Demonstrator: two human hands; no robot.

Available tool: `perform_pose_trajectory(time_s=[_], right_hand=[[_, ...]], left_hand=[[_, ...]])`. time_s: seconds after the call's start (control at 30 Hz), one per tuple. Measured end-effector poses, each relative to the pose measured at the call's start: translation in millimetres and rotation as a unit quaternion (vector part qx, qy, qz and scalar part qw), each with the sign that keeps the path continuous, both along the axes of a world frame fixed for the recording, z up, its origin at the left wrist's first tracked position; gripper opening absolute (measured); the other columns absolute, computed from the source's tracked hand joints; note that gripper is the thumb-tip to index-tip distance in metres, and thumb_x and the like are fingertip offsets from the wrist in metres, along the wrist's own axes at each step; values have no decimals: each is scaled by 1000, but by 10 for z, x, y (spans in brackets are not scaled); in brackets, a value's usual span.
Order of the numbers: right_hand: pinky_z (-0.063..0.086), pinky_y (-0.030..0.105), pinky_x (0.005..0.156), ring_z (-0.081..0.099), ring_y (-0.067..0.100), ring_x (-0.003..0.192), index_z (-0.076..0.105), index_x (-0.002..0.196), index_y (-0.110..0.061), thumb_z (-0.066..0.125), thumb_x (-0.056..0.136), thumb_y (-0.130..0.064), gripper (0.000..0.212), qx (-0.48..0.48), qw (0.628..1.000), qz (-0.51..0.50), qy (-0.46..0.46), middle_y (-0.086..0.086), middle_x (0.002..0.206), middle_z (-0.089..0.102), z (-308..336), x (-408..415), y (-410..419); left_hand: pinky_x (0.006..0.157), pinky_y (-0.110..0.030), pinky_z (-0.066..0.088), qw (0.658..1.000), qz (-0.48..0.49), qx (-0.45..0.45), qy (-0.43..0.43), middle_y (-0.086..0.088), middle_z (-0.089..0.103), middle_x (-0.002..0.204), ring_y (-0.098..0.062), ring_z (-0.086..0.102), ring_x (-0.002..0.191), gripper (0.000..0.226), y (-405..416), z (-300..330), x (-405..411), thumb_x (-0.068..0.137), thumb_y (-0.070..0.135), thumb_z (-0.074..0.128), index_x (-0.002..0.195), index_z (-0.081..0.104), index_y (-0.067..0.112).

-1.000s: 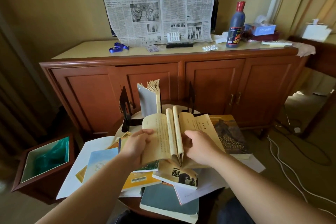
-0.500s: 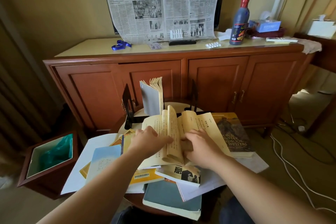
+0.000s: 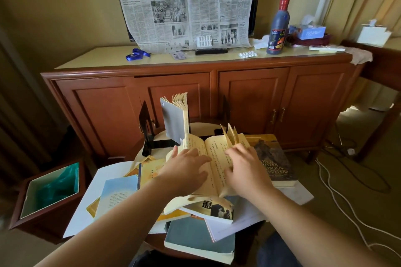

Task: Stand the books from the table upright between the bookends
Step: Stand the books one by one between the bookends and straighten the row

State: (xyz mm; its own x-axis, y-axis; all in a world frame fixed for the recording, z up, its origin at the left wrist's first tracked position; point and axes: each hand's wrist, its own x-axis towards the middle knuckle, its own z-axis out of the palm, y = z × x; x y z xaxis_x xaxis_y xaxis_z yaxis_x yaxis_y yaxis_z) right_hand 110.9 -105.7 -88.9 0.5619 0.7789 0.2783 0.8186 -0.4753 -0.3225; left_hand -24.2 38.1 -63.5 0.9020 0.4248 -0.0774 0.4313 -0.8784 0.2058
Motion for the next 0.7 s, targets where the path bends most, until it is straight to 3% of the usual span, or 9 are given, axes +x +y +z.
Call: perform_pose_trajectory(time_s=[0.17,0.33,0.43,0.5,0.6,0.7], right_hand=[[58,27,82,54,17,116,60,137,-15,59,98,-10,39,2,997,-68,47,-2,133,52,1,273,-209],[59,28,88,54,16,117,57,144,-15,64,98,-12,47,-11,989,-78,122,-2,136,51,-143,415,-370],[52,32,95,45,22,118,67,127,-21,65,96,-27,32,-57,996,-73,3,-1,132,53,-192,382,-405],[49,34,98,43,24,118,71,117,-21,64,95,-25,24,-56,995,-39,-73,0,132,55,-226,330,-389],[45,36,110,43,21,128,66,129,-20,56,103,-19,28,-62,996,58,-15,-3,136,52,-326,270,-322],[34,41,121,33,23,142,54,146,-24,46,108,-25,39,-88,992,77,49,0,152,43,-364,347,-197]], left_hand=[[123,-72,4,992,-35,73,92,-1,40,158,-32,30,153,63,25,-24,208,97,76,37,157,25,56],[120,-78,5,987,-39,101,119,0,34,163,-38,24,154,72,8,-28,417,89,87,36,153,36,53],[115,-82,-4,986,-65,99,118,14,45,155,-32,32,148,70,-15,-57,527,85,86,47,144,46,47],[113,-83,-8,986,-68,94,119,17,54,142,-27,37,143,71,-10,-89,595,83,85,51,141,47,44],[112,-85,-3,979,-78,125,141,11,52,144,-29,36,143,91,32,-119,687,77,94,45,150,40,40],[110,-86,-3,975,-80,128,164,7,44,153,-30,32,147,99,75,-139,734,73,97,43,153,38,39]])
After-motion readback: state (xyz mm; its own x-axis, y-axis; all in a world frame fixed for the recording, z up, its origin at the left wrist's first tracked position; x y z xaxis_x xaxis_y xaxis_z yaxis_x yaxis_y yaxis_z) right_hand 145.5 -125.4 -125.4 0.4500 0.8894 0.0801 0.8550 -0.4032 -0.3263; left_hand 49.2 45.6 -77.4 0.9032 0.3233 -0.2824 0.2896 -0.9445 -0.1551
